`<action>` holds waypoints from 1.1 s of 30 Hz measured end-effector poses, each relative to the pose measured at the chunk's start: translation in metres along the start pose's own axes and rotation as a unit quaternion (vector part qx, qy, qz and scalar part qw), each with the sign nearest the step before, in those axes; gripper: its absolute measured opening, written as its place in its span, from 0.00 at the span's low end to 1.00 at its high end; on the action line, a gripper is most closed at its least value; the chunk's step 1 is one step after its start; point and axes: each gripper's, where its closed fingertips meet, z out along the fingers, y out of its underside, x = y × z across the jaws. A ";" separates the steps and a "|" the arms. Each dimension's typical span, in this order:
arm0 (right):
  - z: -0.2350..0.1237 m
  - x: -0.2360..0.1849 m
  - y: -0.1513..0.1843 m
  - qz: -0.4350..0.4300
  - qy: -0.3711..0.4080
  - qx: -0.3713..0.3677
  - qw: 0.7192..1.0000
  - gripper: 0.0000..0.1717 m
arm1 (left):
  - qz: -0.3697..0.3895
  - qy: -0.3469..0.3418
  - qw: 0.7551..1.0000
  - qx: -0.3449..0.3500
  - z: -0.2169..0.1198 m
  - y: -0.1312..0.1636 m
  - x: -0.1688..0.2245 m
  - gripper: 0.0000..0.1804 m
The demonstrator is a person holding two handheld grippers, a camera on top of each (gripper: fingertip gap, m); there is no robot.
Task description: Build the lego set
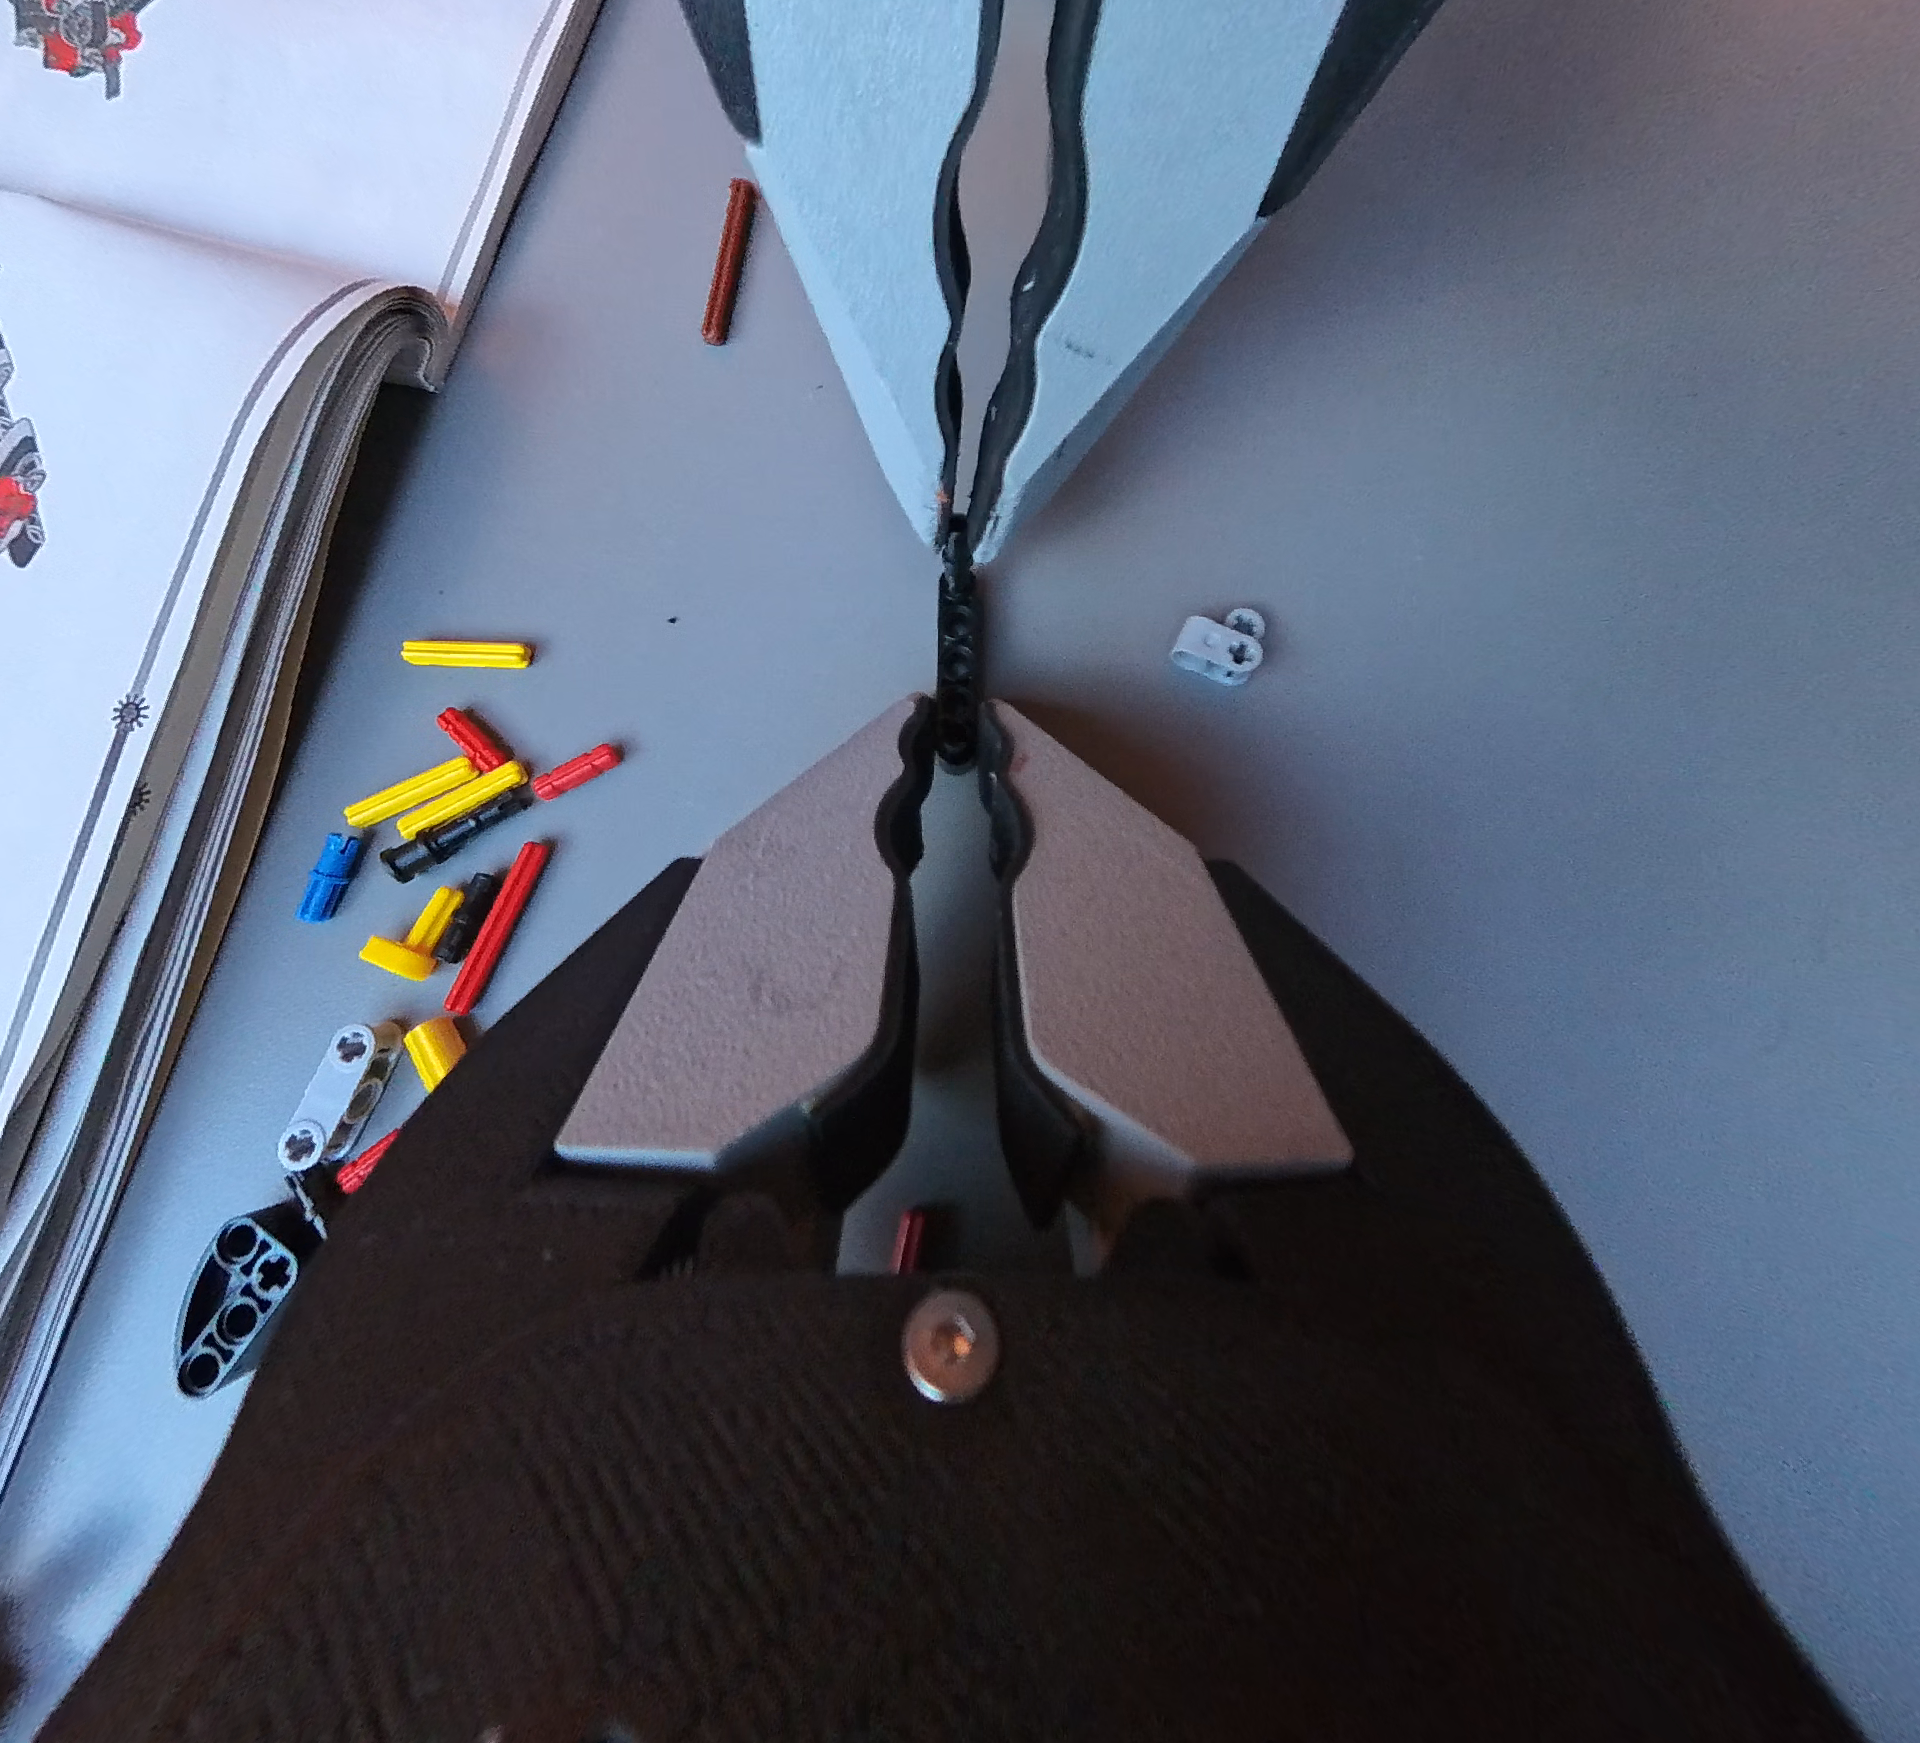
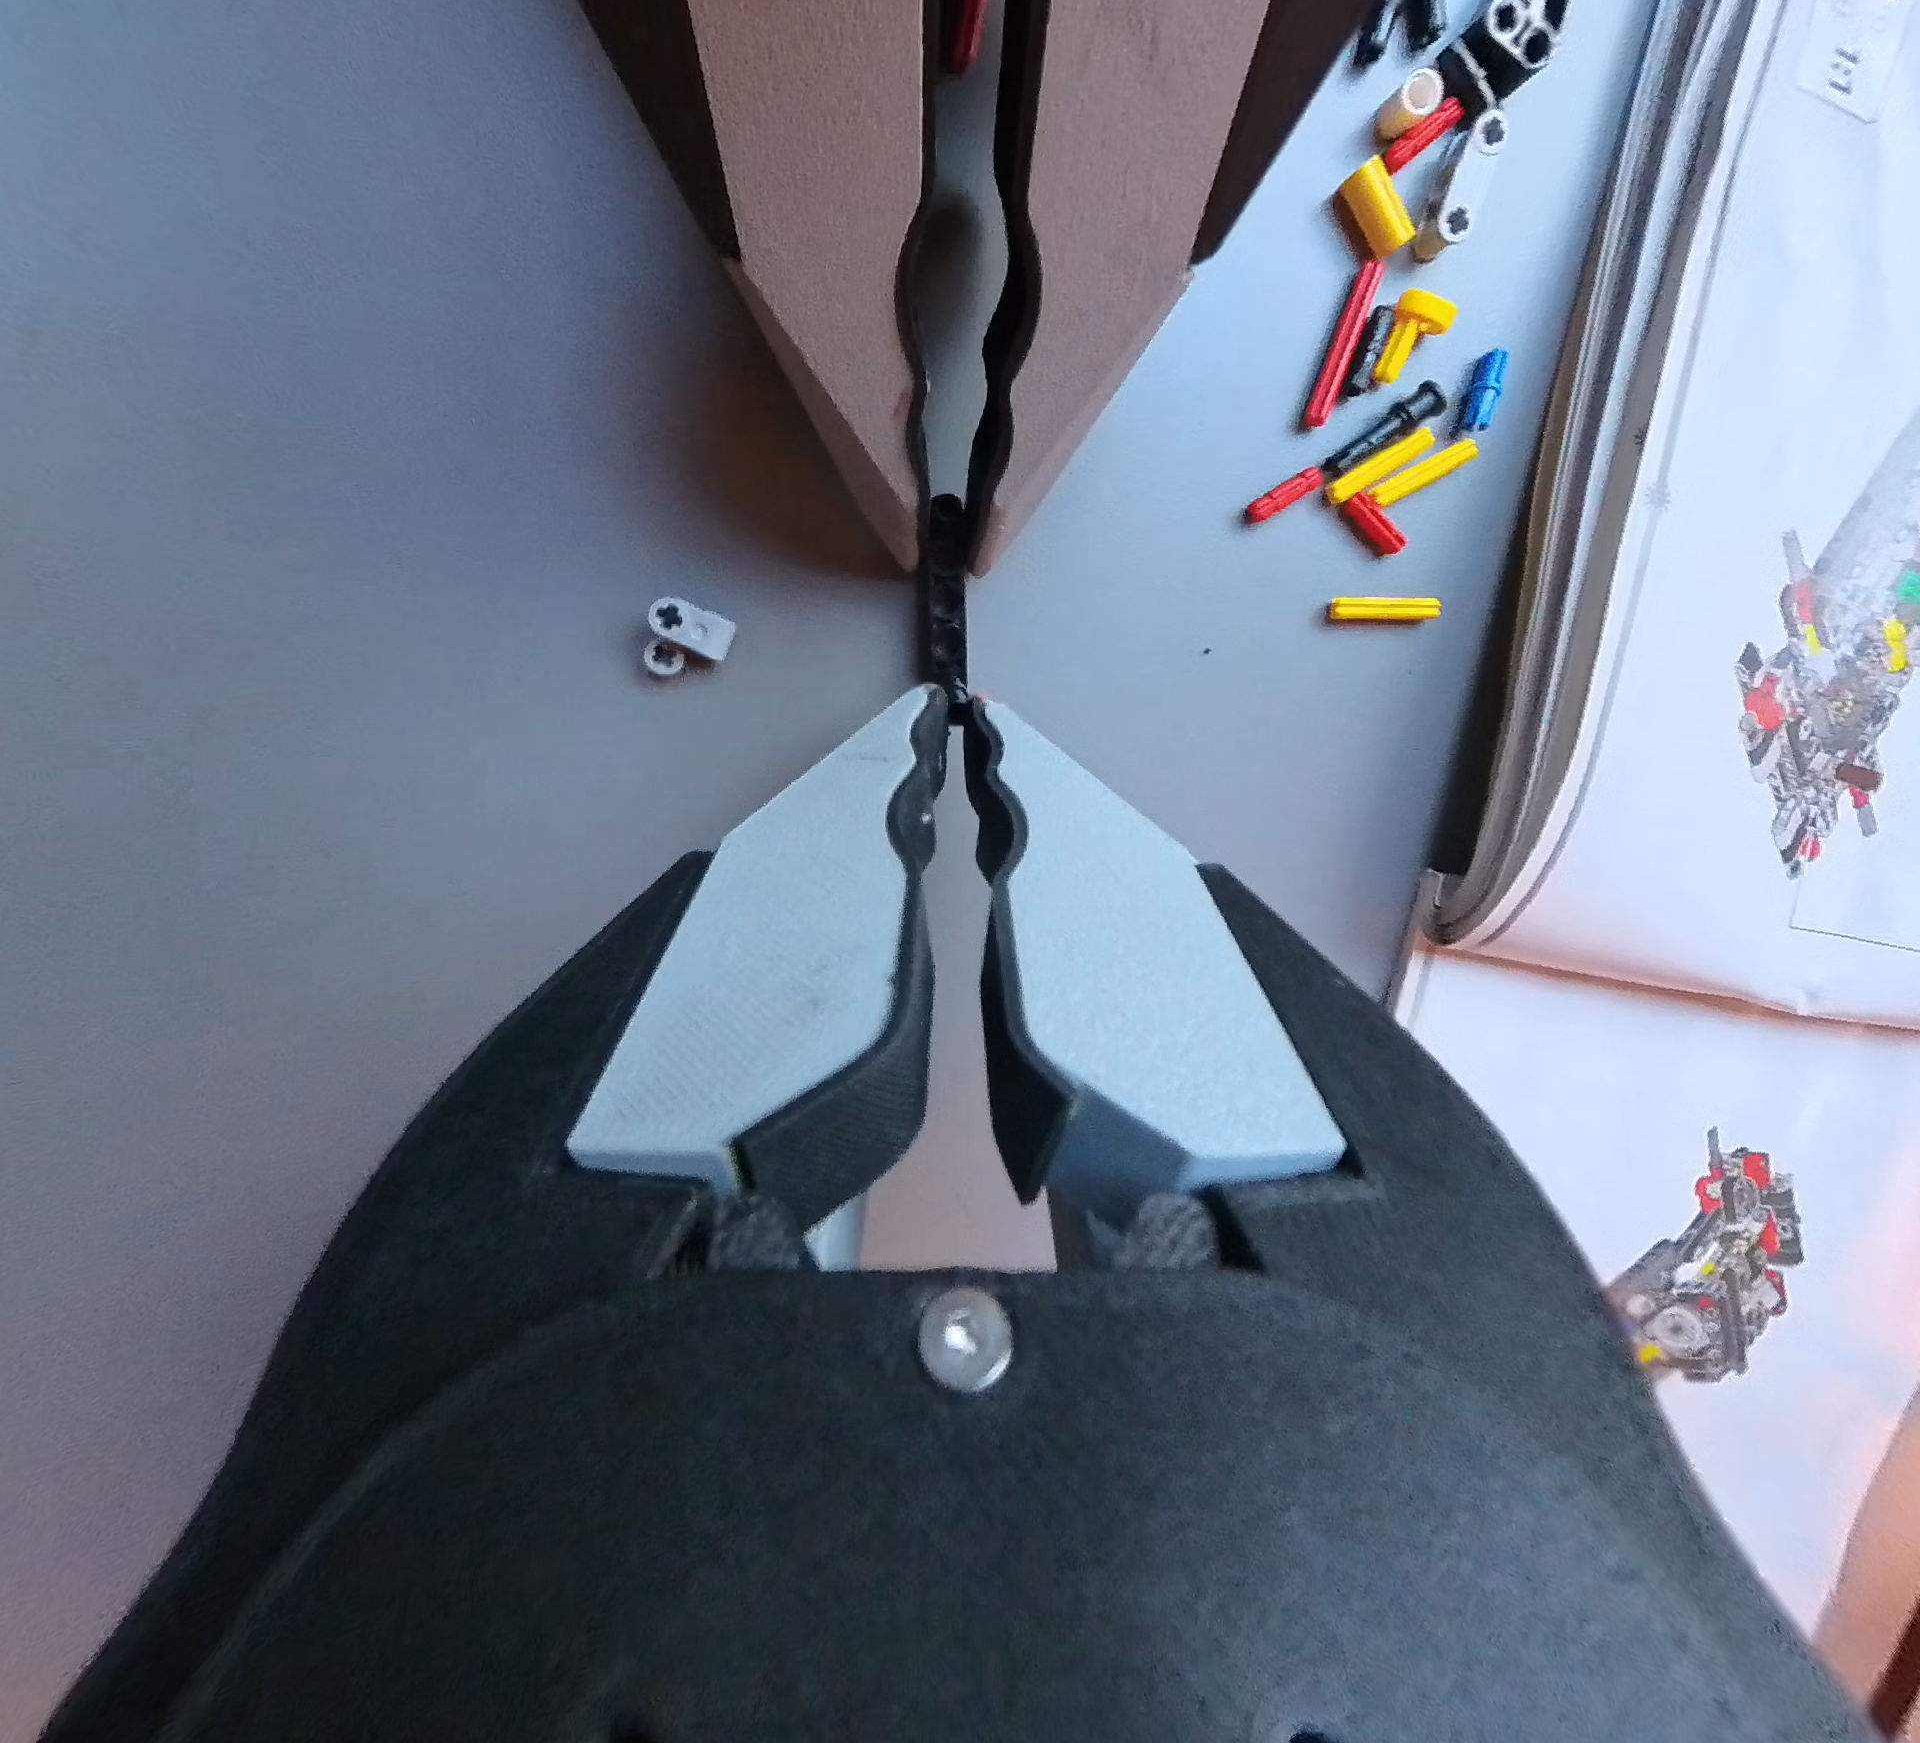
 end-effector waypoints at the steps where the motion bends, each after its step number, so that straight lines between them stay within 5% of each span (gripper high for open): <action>1: 0.000 0.000 0.001 -0.004 -0.005 -0.011 1.000 0.00 | 0.000 -0.001 1.000 0.000 0.000 0.000 0.000 0.03; 13: 0.001 0.001 -0.006 0.029 -0.041 -0.020 0.999 0.00 | 0.003 -0.004 1.000 0.000 0.000 0.000 0.000 0.03; 27: 0.005 -0.008 -0.009 -0.106 0.019 -0.032 0.994 0.00 | 0.003 -0.001 1.000 0.001 0.001 -0.001 0.002 0.03; 33: 0.003 -0.008 -0.006 -0.067 0.016 0.013 0.998 0.01 | 0.006 0.001 1.000 0.001 0.002 -0.002 0.004 0.03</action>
